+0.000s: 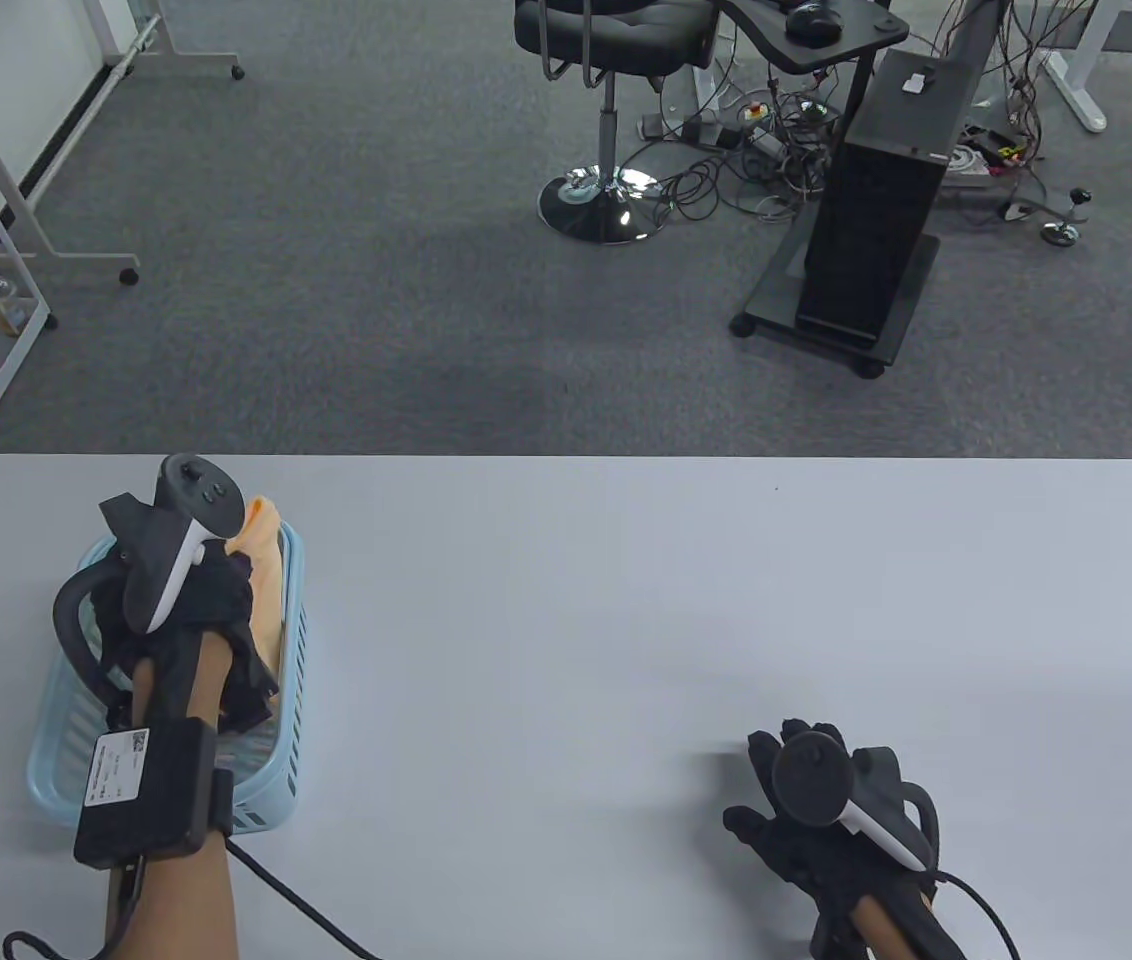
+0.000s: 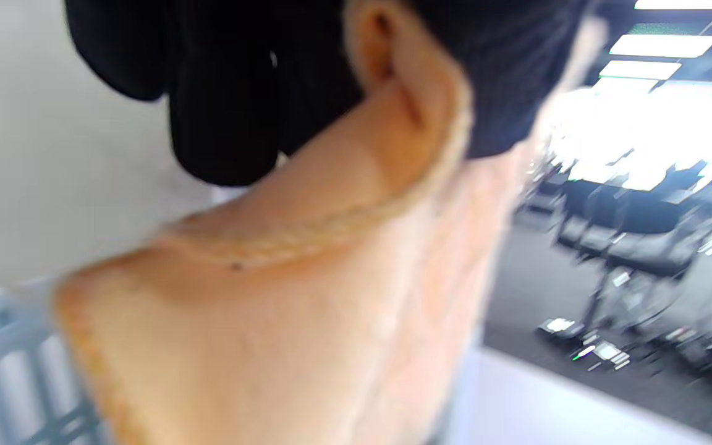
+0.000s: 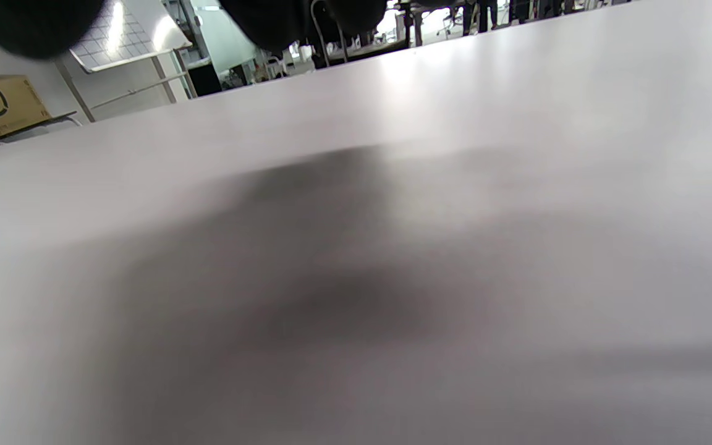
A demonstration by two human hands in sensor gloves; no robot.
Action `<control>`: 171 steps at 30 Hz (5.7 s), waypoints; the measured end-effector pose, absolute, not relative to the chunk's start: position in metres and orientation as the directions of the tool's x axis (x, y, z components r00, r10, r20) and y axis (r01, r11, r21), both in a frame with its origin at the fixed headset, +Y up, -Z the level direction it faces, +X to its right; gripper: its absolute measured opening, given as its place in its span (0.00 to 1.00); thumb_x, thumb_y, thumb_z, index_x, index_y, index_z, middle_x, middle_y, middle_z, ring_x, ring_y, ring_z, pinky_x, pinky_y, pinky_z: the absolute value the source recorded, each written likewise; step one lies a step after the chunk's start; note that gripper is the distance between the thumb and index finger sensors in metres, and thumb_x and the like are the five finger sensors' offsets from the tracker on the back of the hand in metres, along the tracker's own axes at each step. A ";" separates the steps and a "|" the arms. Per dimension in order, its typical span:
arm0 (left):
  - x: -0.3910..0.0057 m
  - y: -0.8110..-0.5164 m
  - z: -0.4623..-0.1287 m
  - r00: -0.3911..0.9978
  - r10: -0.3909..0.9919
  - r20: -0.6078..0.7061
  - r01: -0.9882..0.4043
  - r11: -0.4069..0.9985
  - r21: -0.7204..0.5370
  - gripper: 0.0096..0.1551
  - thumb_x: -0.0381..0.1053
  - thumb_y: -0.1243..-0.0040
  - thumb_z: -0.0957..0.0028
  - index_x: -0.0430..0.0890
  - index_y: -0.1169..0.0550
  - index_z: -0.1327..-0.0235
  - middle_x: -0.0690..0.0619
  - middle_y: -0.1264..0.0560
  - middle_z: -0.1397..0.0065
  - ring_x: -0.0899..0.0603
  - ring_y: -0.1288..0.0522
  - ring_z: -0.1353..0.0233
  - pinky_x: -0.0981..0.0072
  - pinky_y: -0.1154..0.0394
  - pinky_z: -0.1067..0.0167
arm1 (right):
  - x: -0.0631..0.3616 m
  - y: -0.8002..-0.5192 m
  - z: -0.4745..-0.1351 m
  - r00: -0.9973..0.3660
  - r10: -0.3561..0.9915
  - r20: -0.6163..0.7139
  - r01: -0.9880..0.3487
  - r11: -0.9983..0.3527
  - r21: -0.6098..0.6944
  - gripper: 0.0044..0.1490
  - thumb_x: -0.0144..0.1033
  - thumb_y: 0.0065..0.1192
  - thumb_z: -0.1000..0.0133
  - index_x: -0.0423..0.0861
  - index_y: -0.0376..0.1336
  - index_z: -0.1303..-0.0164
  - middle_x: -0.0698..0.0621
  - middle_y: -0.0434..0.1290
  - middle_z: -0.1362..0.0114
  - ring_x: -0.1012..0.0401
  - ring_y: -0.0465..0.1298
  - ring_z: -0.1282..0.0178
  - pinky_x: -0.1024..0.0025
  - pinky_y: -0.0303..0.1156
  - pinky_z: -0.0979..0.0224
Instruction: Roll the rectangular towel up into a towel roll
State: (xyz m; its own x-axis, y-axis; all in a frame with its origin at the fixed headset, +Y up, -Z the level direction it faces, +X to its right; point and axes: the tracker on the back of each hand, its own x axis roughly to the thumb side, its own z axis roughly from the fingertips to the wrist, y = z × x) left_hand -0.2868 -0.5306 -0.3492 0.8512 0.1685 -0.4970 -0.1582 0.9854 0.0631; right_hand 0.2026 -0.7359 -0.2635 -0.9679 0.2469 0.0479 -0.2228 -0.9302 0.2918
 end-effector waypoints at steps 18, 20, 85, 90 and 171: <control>-0.145 -0.518 -0.329 0.507 0.849 0.152 -0.860 0.510 0.021 0.30 0.51 0.39 0.51 0.42 0.23 0.35 0.48 0.10 0.50 0.38 0.13 0.42 0.38 0.27 0.40 | 0.208 -0.734 -0.266 -0.964 0.260 0.045 -0.239 -0.932 0.274 0.58 0.63 0.54 0.60 0.46 0.49 0.22 0.40 0.42 0.20 0.41 0.43 0.19 0.32 0.38 0.25; -0.136 -0.570 -0.340 0.677 0.736 0.020 -0.736 0.677 -0.012 0.30 0.52 0.39 0.52 0.41 0.21 0.37 0.48 0.09 0.53 0.38 0.12 0.44 0.38 0.26 0.41 | 0.212 -0.733 -0.267 -0.963 0.267 0.033 -0.248 -0.930 0.271 0.57 0.63 0.54 0.59 0.46 0.49 0.22 0.40 0.42 0.20 0.41 0.43 0.19 0.32 0.38 0.25; -0.200 -0.684 -0.219 0.491 0.871 -0.030 -0.762 0.446 0.470 0.39 0.48 0.42 0.51 0.59 0.38 0.23 0.48 0.11 0.50 0.37 0.15 0.40 0.38 0.27 0.40 | 0.385 -0.699 -0.241 -0.622 0.383 -0.683 -0.198 -0.921 -0.336 0.34 0.57 0.58 0.60 0.43 0.80 0.65 0.46 0.80 0.45 0.49 0.81 0.43 0.43 0.67 0.32; -0.205 -0.690 -0.225 0.398 0.917 0.016 -0.843 0.358 0.402 0.27 0.47 0.42 0.51 0.56 0.19 0.36 0.46 0.11 0.47 0.35 0.15 0.40 0.36 0.28 0.41 | 0.377 -0.704 -0.244 -0.629 0.454 -0.631 -0.321 -0.891 -0.322 0.38 0.58 0.59 0.60 0.42 0.77 0.54 0.44 0.76 0.38 0.47 0.78 0.38 0.41 0.64 0.30; -0.135 -0.649 -0.281 0.967 0.221 0.127 -0.217 0.975 -0.044 0.27 0.68 0.39 0.64 0.48 0.10 0.73 0.48 0.18 0.36 0.35 0.27 0.26 0.30 0.37 0.31 | 0.349 -0.715 -0.264 -0.707 0.482 -0.517 -0.489 -0.862 -0.134 0.30 0.47 0.61 0.57 0.45 0.72 0.50 0.44 0.66 0.29 0.47 0.70 0.29 0.37 0.57 0.26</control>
State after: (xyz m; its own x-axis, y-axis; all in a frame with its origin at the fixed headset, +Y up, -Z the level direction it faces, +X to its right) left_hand -0.1348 -0.6495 -0.2809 0.9671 0.2208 0.1265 -0.2169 0.9752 -0.0438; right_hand 0.3486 -0.7150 -0.2641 -0.7074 0.4819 -0.5171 -0.4890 -0.8619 -0.1341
